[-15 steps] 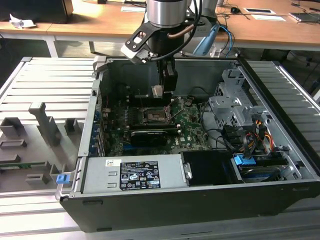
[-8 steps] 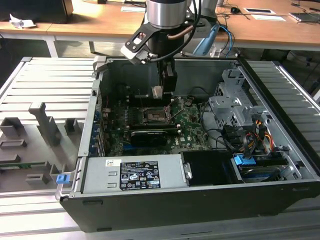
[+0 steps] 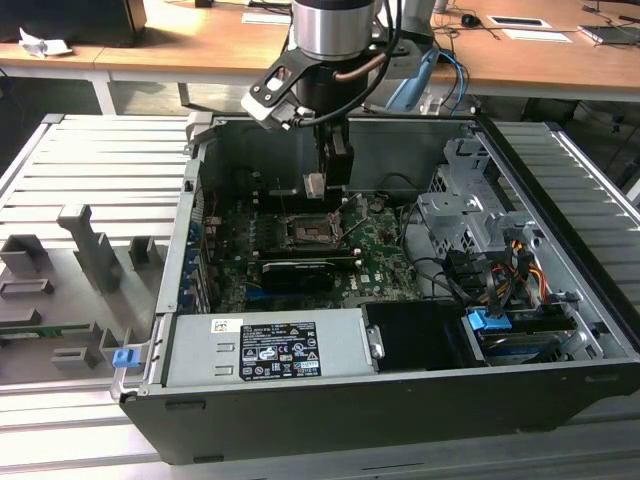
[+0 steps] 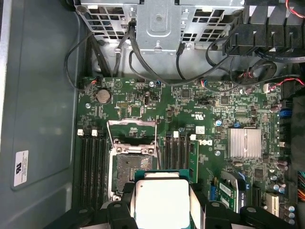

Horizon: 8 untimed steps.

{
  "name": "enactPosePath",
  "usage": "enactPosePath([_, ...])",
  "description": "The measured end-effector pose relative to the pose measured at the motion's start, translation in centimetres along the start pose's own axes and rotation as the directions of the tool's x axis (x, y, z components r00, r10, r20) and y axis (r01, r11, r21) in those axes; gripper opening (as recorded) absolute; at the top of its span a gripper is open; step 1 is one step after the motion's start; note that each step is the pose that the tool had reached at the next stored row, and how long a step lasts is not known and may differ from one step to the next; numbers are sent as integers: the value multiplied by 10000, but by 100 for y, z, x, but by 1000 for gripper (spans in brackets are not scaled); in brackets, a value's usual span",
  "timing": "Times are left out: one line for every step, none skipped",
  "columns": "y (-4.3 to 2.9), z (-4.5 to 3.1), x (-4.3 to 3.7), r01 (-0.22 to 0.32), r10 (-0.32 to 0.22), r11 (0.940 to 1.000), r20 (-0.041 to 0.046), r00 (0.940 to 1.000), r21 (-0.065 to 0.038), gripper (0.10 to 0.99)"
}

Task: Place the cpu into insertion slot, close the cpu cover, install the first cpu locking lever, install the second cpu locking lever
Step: 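Place the cpu into insertion slot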

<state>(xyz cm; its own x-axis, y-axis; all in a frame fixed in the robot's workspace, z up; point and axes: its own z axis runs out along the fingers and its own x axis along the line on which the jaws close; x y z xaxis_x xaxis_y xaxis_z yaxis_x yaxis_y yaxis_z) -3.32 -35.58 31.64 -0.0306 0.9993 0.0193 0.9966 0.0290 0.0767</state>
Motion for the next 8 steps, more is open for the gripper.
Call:
enactPosePath([0,3,0,-6,6,10000,0,10000,0,541])
enactPosePath([0,5,0,-10,10,10000,1,10000,0,541])
enactPosePath([0,8,0,-15,15,10000,0,10000,-1,541])
enactPosePath([-1,14,0,-21,21,10000,0,10000,-1,541])
enactPosePath([-4,25,0,-38,38,10000,1,10000,-1,541])
enactPosePath([-8,41,-1,-81,81,10000,6,10000,-1,541])
enactPosePath([-10,49,-1,-95,95,10000,6,10000,-2,541])
enactPosePath([-12,55,-1,-98,98,10000,7,10000,-2,541])
